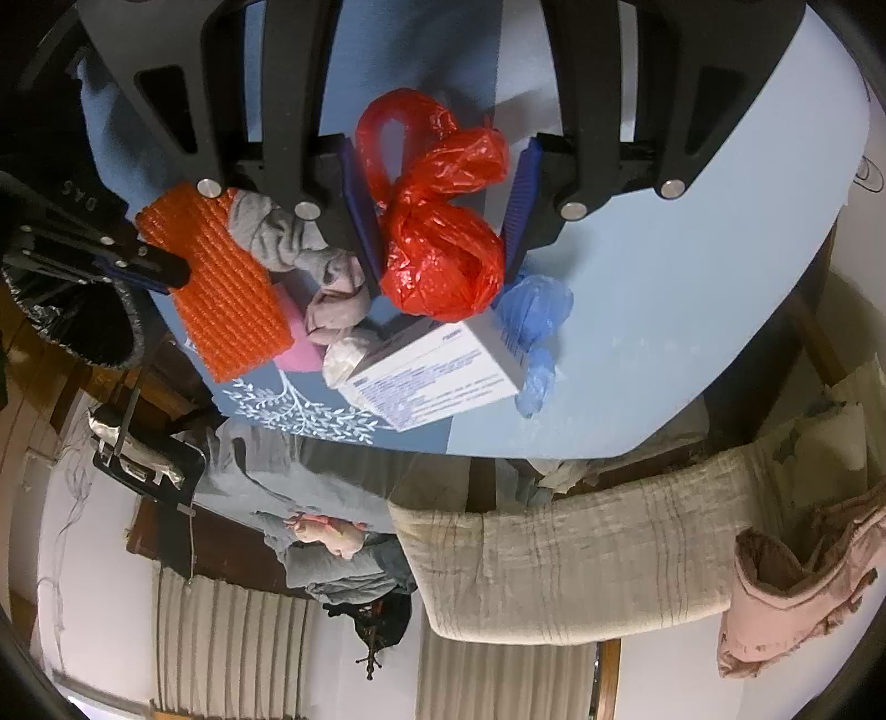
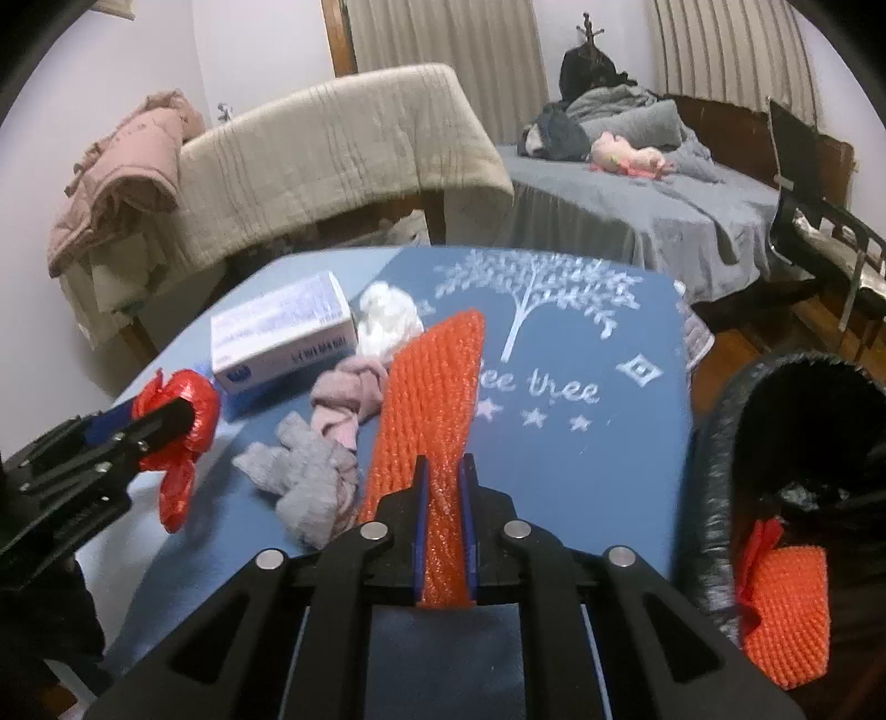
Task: Collect trash
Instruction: 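Carry the red plastic bag and orange mesh net over the black bin and open both tools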
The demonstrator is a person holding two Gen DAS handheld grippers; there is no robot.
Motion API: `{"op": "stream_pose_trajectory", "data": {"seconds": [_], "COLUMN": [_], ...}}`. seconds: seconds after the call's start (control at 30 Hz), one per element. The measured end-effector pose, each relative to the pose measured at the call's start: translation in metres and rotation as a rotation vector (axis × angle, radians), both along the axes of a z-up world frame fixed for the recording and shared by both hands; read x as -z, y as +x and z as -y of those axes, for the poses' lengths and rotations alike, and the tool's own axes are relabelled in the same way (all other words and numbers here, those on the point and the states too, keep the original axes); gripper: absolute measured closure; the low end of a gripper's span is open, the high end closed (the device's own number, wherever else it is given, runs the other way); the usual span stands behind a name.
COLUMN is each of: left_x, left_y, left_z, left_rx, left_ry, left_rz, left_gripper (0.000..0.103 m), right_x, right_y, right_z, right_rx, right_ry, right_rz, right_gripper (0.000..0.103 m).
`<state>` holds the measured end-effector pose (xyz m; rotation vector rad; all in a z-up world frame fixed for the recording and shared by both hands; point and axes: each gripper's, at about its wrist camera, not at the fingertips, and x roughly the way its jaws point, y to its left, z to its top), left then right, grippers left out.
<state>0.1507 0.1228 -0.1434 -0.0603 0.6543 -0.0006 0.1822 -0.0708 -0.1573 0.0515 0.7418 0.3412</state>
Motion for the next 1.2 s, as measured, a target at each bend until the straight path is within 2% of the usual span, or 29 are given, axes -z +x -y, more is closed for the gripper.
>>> {"op": "stream_pose_trajectory", "data": {"seconds": [0.5,0.9,1.2], "left_x": [-0.034,-0.052,-0.063], "left_y": [-0.017,-0.027,-0.030], "left_z": [0.035,0.070,0.114], "left_rx": [0.055,0.121,0.211], "left_ry": [-0.006,-0.019,-0.029], "left_rz": [0.067,0.101,0.128], "left_gripper": [0.062,0.062,0.062], "right_x": [-0.052,-0.073,-0.081], "right_y": [-0.029,-0.049,-0.061], "right_z": [0.034,0.063,0.100], "right_rx": [0.048,0.091,0.169], "right_ry": [0.045,0.061,0.065], "right_rz": [0.109,0.161,0.182], "right_gripper": [0.093,0.093,0.093]}}
